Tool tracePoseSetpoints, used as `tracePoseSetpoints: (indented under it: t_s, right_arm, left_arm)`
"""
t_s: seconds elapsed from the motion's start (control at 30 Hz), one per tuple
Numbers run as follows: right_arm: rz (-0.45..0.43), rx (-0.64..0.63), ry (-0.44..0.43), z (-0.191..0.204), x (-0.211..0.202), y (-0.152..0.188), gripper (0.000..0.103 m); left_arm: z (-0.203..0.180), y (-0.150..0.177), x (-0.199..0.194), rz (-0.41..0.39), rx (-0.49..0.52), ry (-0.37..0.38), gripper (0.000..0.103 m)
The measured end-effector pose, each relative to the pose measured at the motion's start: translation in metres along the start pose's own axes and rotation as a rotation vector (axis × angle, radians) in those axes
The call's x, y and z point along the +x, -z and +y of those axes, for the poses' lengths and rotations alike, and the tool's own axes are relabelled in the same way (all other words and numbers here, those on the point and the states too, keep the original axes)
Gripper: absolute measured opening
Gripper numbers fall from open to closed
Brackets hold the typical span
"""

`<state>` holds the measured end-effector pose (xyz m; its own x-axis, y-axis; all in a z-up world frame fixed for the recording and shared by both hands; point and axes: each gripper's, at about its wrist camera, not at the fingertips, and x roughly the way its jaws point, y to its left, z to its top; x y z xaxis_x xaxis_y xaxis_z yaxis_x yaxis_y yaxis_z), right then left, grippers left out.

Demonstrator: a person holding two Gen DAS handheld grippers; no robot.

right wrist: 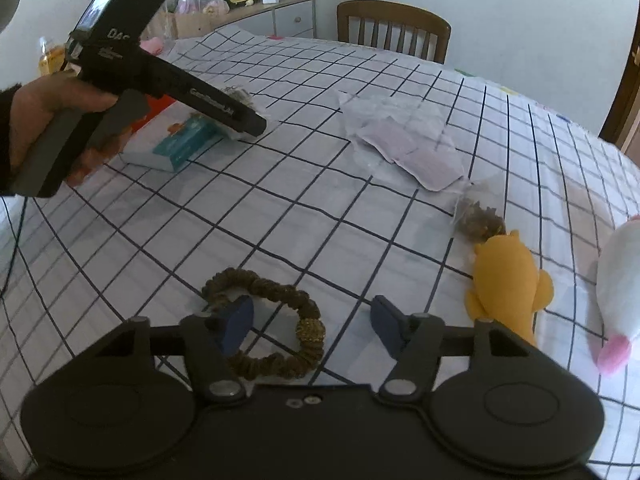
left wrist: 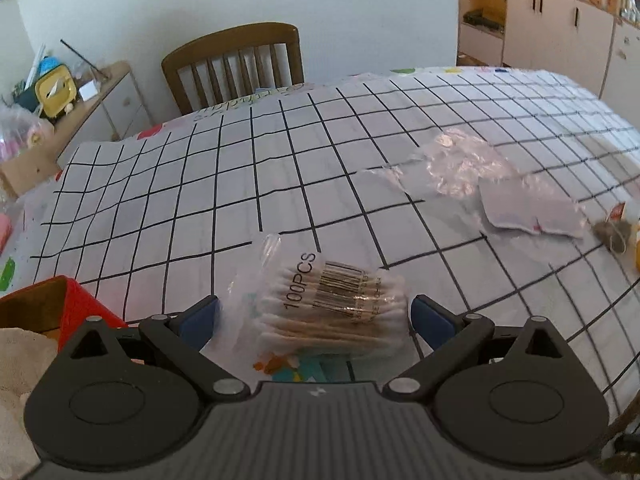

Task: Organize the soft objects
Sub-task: 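Grasp the cotton swab pack with the left gripper while the right grasps the brown bead bracelet, then carry the swab pack and bead bracelet with both grippers over the red tin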

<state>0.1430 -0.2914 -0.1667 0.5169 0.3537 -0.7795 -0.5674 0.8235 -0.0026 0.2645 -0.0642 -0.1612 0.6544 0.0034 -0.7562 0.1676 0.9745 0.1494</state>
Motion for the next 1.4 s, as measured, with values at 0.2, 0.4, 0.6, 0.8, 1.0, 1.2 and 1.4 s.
tracePoseSetpoints:
  t_s: [0.2,0.4,0.6,0.8,1.0,1.2,1.4]
  right_arm:
    - [-0.001,-0.002,0.012,0.004,0.002,-0.001,0.058]
    - [-0.009,-0.012,0.011,0.008,-0.002,0.001,0.042]
    - [-0.016,-0.055,0.016,0.016,-0.004,0.002,0.015]
    - [-0.028,0.064,-0.013,0.005,-0.012,-0.002,0.014]
    - [-0.07,0.104,0.0,0.004,-0.031,-0.004,0.014]
    - [-0.107,0.131,-0.001,0.006,-0.054,-0.015,0.014]
    - [-0.15,0.147,-0.011,0.013,-0.076,-0.034,0.014]
  left_arm:
    - [-0.01,0.004,0.002,-0.017,0.073,-0.032,0.101]
    - [-0.003,0.004,0.002,-0.021,0.028,-0.032,0.101]
    - [0.004,0.002,-0.005,-0.022,-0.013,-0.057,0.079]
    - [0.021,0.003,-0.017,-0.034,-0.1,-0.015,0.071]
    - [0.029,0.007,-0.039,-0.077,-0.126,-0.007,0.071]
    - [0.036,0.006,-0.069,-0.113,-0.145,0.013,0.071]
    - [0.042,0.002,-0.104,-0.151,-0.144,0.04,0.071]
